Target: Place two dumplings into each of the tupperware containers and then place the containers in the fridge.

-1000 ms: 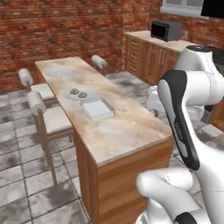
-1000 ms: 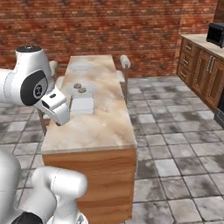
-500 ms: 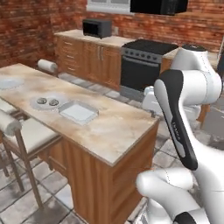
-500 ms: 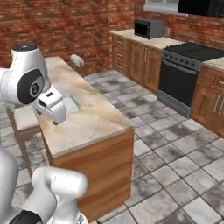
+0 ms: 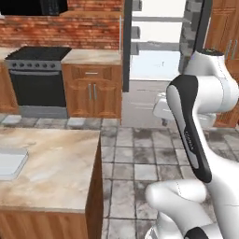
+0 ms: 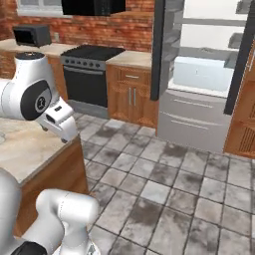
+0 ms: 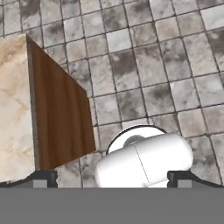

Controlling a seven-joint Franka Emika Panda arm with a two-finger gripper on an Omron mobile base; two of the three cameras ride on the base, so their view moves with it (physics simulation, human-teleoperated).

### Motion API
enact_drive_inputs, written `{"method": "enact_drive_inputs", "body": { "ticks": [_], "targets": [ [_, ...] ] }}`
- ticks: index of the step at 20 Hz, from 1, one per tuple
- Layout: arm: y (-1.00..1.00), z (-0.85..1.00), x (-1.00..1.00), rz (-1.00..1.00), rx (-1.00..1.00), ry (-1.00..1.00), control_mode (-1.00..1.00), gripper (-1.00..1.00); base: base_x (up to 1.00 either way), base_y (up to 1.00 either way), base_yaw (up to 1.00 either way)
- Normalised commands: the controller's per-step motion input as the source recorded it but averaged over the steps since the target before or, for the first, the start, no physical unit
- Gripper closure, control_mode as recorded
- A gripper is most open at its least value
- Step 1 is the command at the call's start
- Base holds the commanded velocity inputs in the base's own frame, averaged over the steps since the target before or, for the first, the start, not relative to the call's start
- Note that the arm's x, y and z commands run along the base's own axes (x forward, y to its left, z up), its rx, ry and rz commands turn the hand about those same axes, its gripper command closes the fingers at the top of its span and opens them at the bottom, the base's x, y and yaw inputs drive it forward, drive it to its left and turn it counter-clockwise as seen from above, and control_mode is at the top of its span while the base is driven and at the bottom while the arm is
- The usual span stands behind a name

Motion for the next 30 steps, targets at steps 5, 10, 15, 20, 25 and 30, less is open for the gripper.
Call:
{"method": "enact_drive_inputs", "body": {
  "ticks": [5, 10, 15, 20, 25, 30],
  "targets": [
    [0.0, 0.0, 0.0, 0.0, 0.0, 0.0, 1.0, -1.0, -0.78, 0.87, -0.58],
    [0.0, 0.0, 0.0, 0.0, 0.0, 0.0, 1.0, -1.0, -0.81, 1.0, -0.05],
    [0.0, 0.0, 0.0, 0.0, 0.0, 0.0, 1.0, -1.0, 0.28, 1.0, 0.07],
    [0.0, 0.0, 0.0, 0.0, 0.0, 0.0, 1.0, -1.0, 0.27, 0.99, 0.19],
    [0.0, 0.0, 0.0, 0.0, 0.0, 0.0, 1.0, -1.0, 0.27, 0.48, 0.13],
    [0.0, 0.0, 0.0, 0.0, 0.0, 0.0, 1.0, -1.0, 0.57, 0.04, 0.25]
  ]
}}
